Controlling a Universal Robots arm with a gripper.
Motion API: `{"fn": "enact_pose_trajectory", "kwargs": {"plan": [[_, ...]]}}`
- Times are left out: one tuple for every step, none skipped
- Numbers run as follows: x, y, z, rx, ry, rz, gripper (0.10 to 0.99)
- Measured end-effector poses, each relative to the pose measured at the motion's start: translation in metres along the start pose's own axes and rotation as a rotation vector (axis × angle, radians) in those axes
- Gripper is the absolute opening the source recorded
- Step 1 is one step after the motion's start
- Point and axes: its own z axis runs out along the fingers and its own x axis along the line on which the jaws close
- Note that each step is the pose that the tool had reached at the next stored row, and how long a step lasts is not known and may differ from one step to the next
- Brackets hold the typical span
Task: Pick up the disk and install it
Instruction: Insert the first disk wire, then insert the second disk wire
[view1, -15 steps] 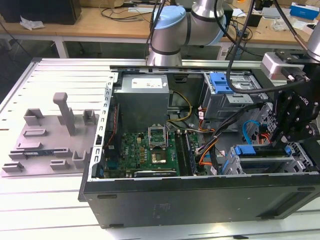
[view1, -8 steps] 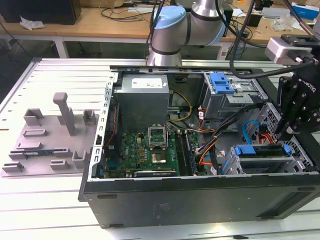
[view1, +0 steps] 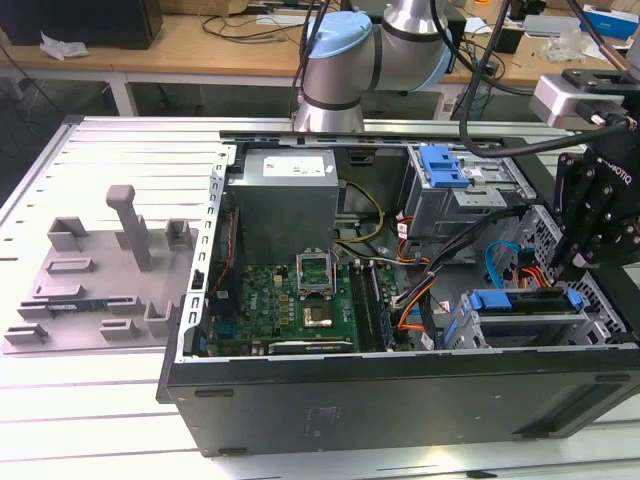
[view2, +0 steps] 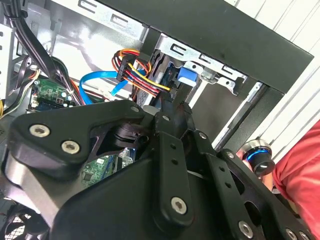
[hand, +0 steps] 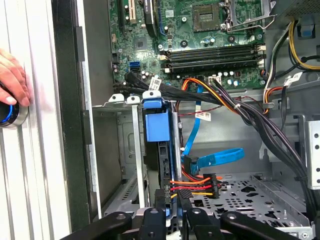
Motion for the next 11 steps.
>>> {"fn": "enact_pose_trajectory", "kwargs": {"plan": [[0.0,0.0,0.0,0.0,0.0,0.0,0.239],[0.0,0.0,0.0,0.0,0.0,0.0,0.239],[0.0,0.0,0.0,0.0,0.0,0.0,0.239],[0.0,0.0,0.0,0.0,0.0,0.0,0.239],[0.0,0.0,0.0,0.0,0.0,0.0,0.239],[0.0,0.0,0.0,0.0,0.0,0.0,0.239],[0.0,0.0,0.0,0.0,0.0,0.0,0.239],[0.0,0.0,0.0,0.0,0.0,0.0,0.239],[0.0,0.0,0.0,0.0,0.0,0.0,0.239],[0.0,0.0,0.0,0.0,0.0,0.0,0.239],[0.0,0.0,0.0,0.0,0.0,0.0,0.239]]}}
